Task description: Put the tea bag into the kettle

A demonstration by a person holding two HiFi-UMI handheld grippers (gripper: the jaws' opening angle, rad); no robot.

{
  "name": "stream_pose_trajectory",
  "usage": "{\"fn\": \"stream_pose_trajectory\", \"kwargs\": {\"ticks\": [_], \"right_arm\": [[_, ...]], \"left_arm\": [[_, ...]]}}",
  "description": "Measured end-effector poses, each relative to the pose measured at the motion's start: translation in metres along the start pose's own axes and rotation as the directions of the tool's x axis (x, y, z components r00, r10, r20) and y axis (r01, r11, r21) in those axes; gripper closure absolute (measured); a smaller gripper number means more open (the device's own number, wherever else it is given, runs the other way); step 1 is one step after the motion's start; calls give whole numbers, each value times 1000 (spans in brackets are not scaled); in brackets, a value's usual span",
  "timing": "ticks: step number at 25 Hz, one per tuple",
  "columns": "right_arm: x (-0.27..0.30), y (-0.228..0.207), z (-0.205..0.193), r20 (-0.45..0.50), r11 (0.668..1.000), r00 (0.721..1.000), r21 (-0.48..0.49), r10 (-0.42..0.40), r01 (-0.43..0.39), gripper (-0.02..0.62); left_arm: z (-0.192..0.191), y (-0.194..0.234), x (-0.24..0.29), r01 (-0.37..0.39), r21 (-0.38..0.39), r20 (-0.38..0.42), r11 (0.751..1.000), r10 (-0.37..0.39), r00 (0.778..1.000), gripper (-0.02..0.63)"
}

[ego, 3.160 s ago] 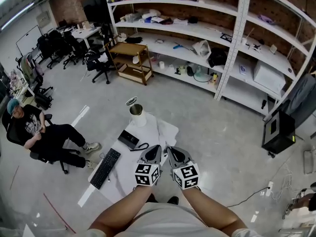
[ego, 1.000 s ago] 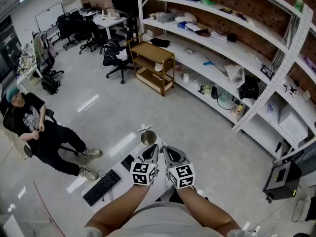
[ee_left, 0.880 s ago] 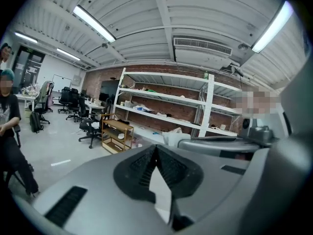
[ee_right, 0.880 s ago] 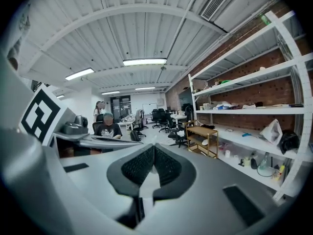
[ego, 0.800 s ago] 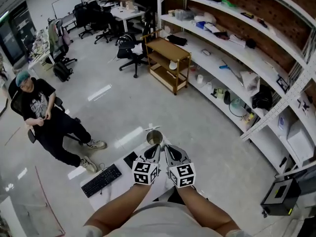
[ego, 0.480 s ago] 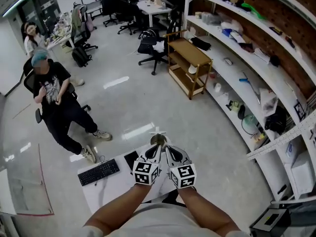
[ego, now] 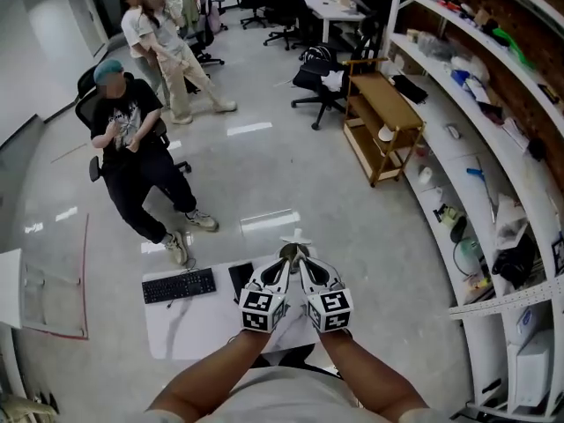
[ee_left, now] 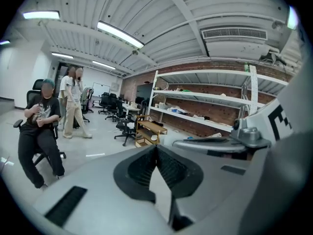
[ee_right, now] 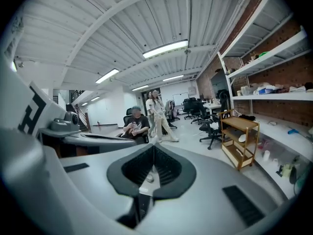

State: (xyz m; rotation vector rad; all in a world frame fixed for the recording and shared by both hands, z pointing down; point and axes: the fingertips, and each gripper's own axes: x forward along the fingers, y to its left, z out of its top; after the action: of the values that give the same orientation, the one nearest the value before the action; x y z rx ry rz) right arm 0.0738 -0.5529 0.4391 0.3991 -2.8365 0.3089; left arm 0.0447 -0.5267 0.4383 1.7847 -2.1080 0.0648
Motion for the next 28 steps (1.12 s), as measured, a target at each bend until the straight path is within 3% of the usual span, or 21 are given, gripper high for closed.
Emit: {"fn": "stream_pose_trajectory", "kwargs": {"ticks": [11,28], "right_arm": [[32,-15,-37,-80,999,996,14,35,-34,584],[91,-52,-141,-204,999,979,48,23,-13,584]], "left_arm": [[-35,36,33,-66,-40,-51,997,64,997,598],[-136,80,94,-106,-99,-168,989,89,982,598]]}}
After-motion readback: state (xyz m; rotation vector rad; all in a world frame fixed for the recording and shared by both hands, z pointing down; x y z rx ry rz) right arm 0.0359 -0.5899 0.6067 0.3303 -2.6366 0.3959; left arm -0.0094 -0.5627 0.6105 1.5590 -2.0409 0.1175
